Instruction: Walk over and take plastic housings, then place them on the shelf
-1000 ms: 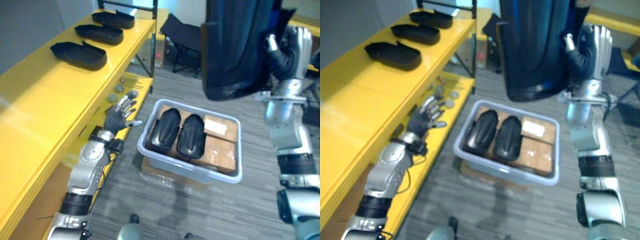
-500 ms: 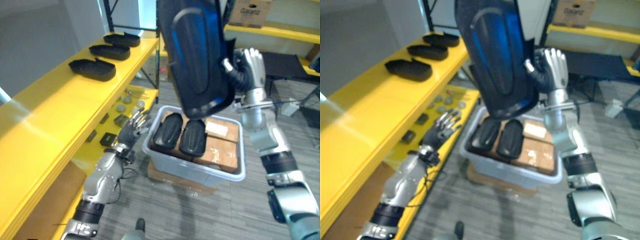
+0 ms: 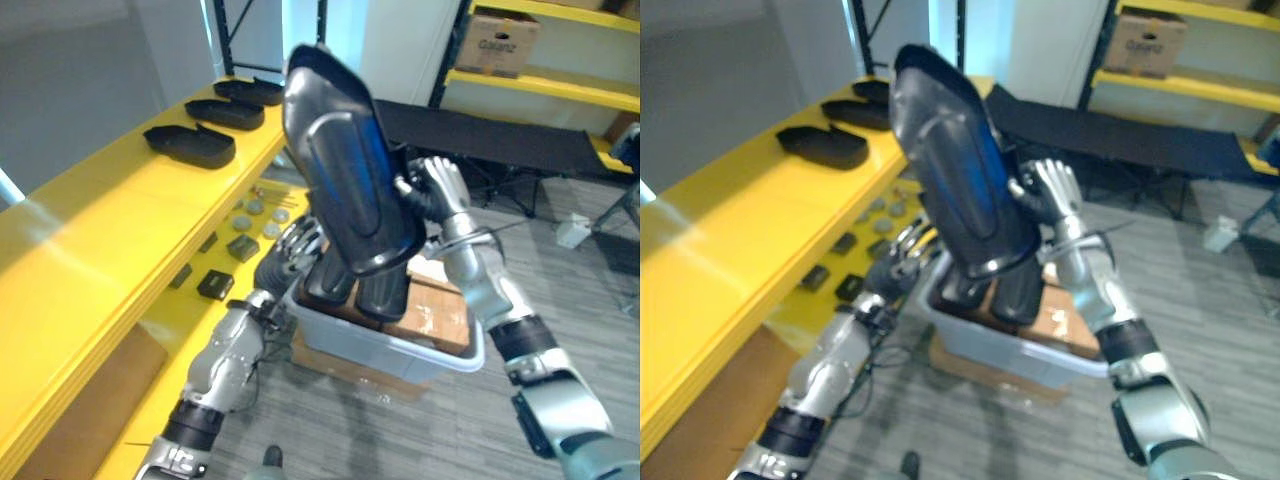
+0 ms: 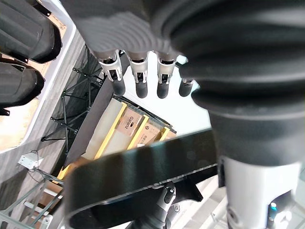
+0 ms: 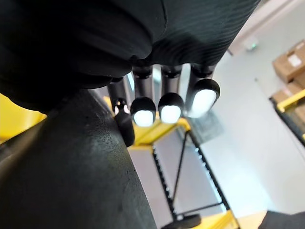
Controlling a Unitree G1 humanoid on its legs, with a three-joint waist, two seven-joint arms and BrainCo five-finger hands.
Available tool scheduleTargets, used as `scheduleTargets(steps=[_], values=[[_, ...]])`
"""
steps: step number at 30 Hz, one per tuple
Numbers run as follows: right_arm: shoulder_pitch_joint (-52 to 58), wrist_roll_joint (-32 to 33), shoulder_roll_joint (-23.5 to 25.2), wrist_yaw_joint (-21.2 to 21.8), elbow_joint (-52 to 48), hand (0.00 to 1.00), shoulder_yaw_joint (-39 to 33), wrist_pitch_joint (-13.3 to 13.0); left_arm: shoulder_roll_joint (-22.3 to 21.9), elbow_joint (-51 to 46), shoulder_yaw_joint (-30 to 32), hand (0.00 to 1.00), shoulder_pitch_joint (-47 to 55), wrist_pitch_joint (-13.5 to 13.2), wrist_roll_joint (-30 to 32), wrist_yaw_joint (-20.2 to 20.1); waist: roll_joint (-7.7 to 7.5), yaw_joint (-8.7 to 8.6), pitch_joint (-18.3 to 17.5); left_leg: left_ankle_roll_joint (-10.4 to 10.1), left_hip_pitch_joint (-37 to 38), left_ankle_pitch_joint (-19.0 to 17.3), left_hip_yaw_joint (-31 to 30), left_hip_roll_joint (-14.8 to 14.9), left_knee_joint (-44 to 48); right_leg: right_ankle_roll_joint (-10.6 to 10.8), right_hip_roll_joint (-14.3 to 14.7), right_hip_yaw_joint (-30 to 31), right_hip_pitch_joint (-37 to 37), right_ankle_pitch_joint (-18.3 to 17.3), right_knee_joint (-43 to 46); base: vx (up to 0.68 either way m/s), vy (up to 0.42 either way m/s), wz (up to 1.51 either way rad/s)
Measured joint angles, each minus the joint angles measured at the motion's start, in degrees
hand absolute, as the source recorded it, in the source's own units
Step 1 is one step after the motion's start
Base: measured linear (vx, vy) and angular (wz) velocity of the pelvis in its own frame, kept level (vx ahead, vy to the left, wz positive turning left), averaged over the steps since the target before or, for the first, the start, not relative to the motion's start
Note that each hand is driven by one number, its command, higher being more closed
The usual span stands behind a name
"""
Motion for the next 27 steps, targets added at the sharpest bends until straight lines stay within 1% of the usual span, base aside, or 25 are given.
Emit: scheduleTargets(steps=[1,3,7,9,14,15,19,21,23,24,26,27], values=[[0.01,-0.03,0.53,0.10,0.04,1.00,0.63,-0.02,-0.19,0.16,-0.76,0.00,0.00,0.11,0.18,-0.02,-0.05,0.01,-0.03,0.06,-0.01,0.08,0.05,0.04,0.00,-0.37,0.05,0.12,-0.07,-0.23,-0.05,-0.06,0.000,-0.03],[0.04,-0.03,0.89,0.14,0.05,1.00,1.69,-0.06,-0.29,0.47,-1.04,0.00,0.00,0.24,0.25,-0.01,-0.19,-0.01,-0.12,0.08,-0.01,0.16,0.09,0.07,0.00,-0.40,0.07,0.19,-0.11,-0.19,-0.09,-0.05,-0.004,-0.03],[1.13,-0.09,2.49,0.46,0.42,1.00,3.79,-0.38,-0.38,1.24,-2.72,0.00,0.00,0.48,1.98,-0.04,-1.31,0.05,-0.86,0.00,-0.30,0.25,0.06,0.36,0.00,-0.45,0.28,0.21,-0.19,0.05,-0.59,0.00,0.000,0.00],[1.57,-1.45,3.85,1.14,1.46,1.00,4.98,-0.94,-0.91,2.91,-3.69,0.00,0.00,0.51,3.13,0.00,-1.89,0.03,-1.24,-0.01,-0.86,0.34,-0.14,0.39,0.00,-0.43,0.38,0.01,-0.48,0.19,-0.86,0.00,-0.007,0.02],[3.43,-2.89,4.52,1.05,2.67,1.00,4.99,-0.91,-0.78,4.29,-4.47,0.00,0.70,1.11,6.03,0.07,-2.04,0.20,-1.31,0.00,-1.00,0.36,-0.60,0.22,0.02,-0.13,0.29,-0.34,-0.32,0.35,-0.92,0.00,-0.003,0.05],[3.44,-2.96,4.52,1.05,2.67,1.00,5.01,-0.94,-0.78,4.30,-4.47,1.00,0.80,1.11,6.43,0.07,-2.04,0.14,-1.31,0.00,-0.99,0.36,-0.60,0.22,0.02,-0.11,0.30,-0.34,-0.32,0.36,-0.92,0.00,0.000,0.00],[3.92,-3.98,4.54,0.71,3.36,1.00,5.04,-0.95,-0.78,4.63,-4.92,1.00,1.23,1.10,6.91,0.20,-2.04,0.14,-1.31,-0.01,-0.99,0.35,-0.63,0.25,0.02,-0.24,0.50,-0.33,-0.31,0.28,-0.93,0.00,0.000,0.00],[4.46,-3.96,4.63,-0.29,3.93,1.00,5.56,-0.96,-0.77,4.94,-4.99,1.00,1.40,1.09,7.07,0.96,-2.04,0.14,-1.31,-0.02,-0.98,0.35,-0.64,0.35,0.02,-0.47,0.56,-0.31,-0.31,0.12,-0.93,0.00,0.000,0.00],[5.39,-3.96,4.72,-1.35,3.95,1.00,6.32,-0.97,-0.60,5.83,-4.94,1.00,2.01,1.01,9.22,1.52,-2.04,0.10,-1.31,-0.03,-0.96,0.36,-0.60,0.46,0.02,-0.49,0.61,-0.26,-0.33,0.10,-0.93,0.00,0.000,0.00],[5.60,-3.97,4.80,-1.44,3.94,1.00,6.52,-1.00,-0.50,5.86,-5.03,1.00,2.35,0.99,9.29,2.01,-2.04,0.05,-1.31,-0.03,-0.95,0.35,-0.57,0.53,0.02,-0.49,0.62,-0.23,-0.35,0.10,-0.93,0.00,0.000,0.00],[6.72,-3.93,5.16,-1.85,3.95,1.00,6.81,-1.01,-0.30,6.37,-5.26,1.00,2.91,0.97,11.43,3.25,-2.04,0.07,-1.31,-0.03,-0.96,0.35,-0.53,0.64,0.02,-0.51,0.68,-0.19,-0.39,0.07,-0.93,0.00,0.000,0.00],[7.20,-3.89,5.47,-2.74,3.94,1.00,6.97,-1.03,-0.13,6.44,-5.28,1.00,3.10,0.95,11.98,3.60,-2.04,0.08,-1.31,-0.03,-0.96,0.34,-0.52,0.67,0.02,-0.52,0.71,-0.18,-0.40,0.06,-0.93,0.00,0.000,0.00]])
